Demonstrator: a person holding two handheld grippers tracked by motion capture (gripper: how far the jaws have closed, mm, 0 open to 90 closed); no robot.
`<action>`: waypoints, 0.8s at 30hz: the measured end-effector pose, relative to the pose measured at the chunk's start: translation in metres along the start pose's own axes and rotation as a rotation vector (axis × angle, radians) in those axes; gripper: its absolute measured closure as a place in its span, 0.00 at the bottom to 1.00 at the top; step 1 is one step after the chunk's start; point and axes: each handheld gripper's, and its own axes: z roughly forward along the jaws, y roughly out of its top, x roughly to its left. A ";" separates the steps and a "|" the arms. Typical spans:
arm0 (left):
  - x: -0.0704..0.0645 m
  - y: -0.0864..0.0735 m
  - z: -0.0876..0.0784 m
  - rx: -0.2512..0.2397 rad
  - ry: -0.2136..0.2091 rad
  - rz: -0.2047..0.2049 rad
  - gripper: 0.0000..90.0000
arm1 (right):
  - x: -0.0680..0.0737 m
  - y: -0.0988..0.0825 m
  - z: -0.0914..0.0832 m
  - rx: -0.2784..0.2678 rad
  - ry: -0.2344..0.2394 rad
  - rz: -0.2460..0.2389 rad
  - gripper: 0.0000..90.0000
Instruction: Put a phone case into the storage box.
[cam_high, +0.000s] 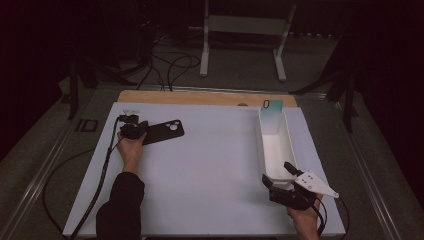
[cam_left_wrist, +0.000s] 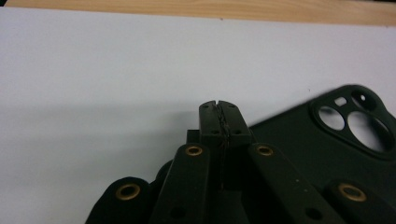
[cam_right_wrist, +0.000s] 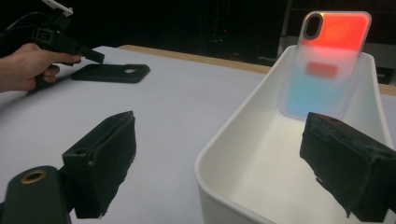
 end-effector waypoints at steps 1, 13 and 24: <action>0.000 0.001 0.001 0.007 0.007 0.004 1.00 | 0.000 0.000 0.000 0.000 0.000 0.001 0.12; -0.009 0.003 0.012 0.068 -0.042 0.028 1.00 | 0.001 -0.001 0.003 0.007 0.004 -0.001 0.12; -0.031 -0.009 -0.008 0.132 -0.085 0.159 1.00 | 0.002 0.000 0.002 0.001 0.003 0.000 0.12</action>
